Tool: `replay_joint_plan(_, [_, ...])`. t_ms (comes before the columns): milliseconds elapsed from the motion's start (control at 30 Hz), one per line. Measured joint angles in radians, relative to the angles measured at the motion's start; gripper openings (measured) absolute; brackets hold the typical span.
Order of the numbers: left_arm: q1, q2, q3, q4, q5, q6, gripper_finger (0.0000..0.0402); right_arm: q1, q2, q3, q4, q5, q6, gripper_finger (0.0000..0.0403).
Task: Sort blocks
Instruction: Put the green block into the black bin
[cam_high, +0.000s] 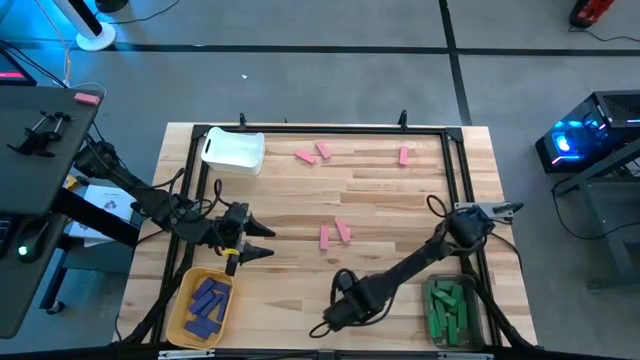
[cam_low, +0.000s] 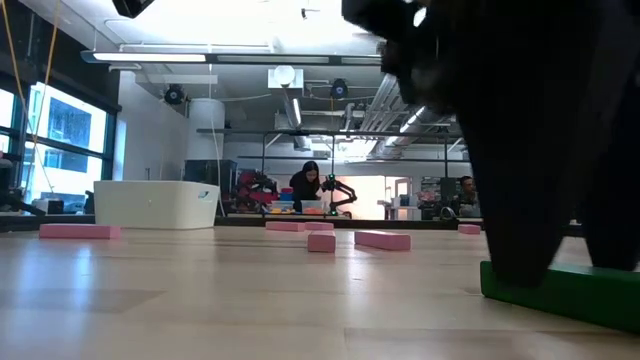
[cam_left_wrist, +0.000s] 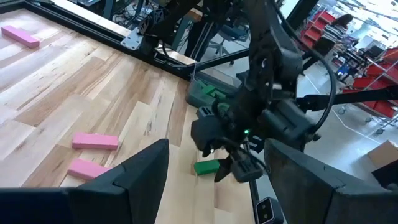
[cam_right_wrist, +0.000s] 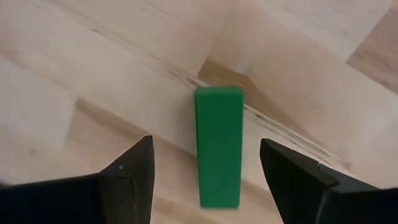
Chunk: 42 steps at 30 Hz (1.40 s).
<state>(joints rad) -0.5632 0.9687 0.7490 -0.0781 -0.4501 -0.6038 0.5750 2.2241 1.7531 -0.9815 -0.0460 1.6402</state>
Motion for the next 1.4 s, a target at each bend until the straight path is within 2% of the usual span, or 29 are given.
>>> replay_joint_plan(233, [0.000, 0.000, 0.000, 0.000, -0.001, 0.028, 0.0248, 0.005, 0.031, 0.002, -0.013, -0.004, -0.028, 0.0223])
replay_joint_plan(333, [0.000, 0.000, 0.000, 0.001, -0.001, 0.039, 0.0248, 0.007, 0.043, 0.005, -0.012, -0.014, -0.046, 0.0202])
replay_joint_plan(400, [0.000, 0.000, 0.000, 0.001, -0.001, 0.040, 0.0248, 0.003, 0.048, 0.006, -0.006, -0.032, -0.053, 0.0162])
replay_joint_plan(533, [0.000, 0.000, 0.000, 0.001, -0.001, 0.040, 0.0248, 0.004, 0.041, 0.004, -0.005, -0.036, -0.053, 0.0034])
replay_joint_plan(567, [0.000, 0.000, 0.000, 0.001, -0.001, 0.040, 0.0248, 0.004, 0.036, 0.003, -0.012, -0.038, -0.061, 0.0020])
replay_joint_plan(700, [0.000, 0.000, 0.000, 0.007, 0.000, 0.040, 0.0248, 0.019, -0.027, -0.005, -0.122, -0.049, -0.068, 0.0021])
replay_joint_plan(833, [0.000, -0.001, 0.000, 0.031, 0.001, 0.040, 0.0248, 0.060, -0.177, 0.001, -0.295, -0.004, -0.021, 0.0006])
replay_joint_plan(967, [0.000, 0.000, 0.000, 0.031, 0.002, 0.040, 0.0248, 0.132, -0.294, -0.002, -0.497, 0.035, 0.109, 0.0005])
replay_joint_plan(1067, [0.000, -0.001, 0.000, 0.031, 0.002, 0.039, 0.0248, 0.211, -0.366, -0.007, -0.610, 0.008, 0.220, 0.0004])
replay_joint_plan(1133, [0.000, 0.000, 0.000, 0.032, 0.003, 0.034, 0.0248, 0.267, -0.423, -0.072, -0.554, -0.012, 0.299, 0.0003])
replay_joint_plan(1267, [0.000, 0.000, 0.000, 0.049, -0.005, 0.033, 0.0248, 0.381, -0.526, -0.259, -0.477, -0.161, 0.525, 0.0002])
replay_joint_plan(1333, [0.000, 0.000, 0.000, 0.064, -0.007, 0.033, 0.0248, 0.431, -0.582, -0.359, -0.364, -0.167, 0.640, 0.0001])
replay_joint_plan(1400, [0.000, 0.000, 0.000, 0.073, -0.012, 0.033, 0.0248, 0.458, -0.637, -0.448, -0.237, -0.154, 0.673, 0.0001])
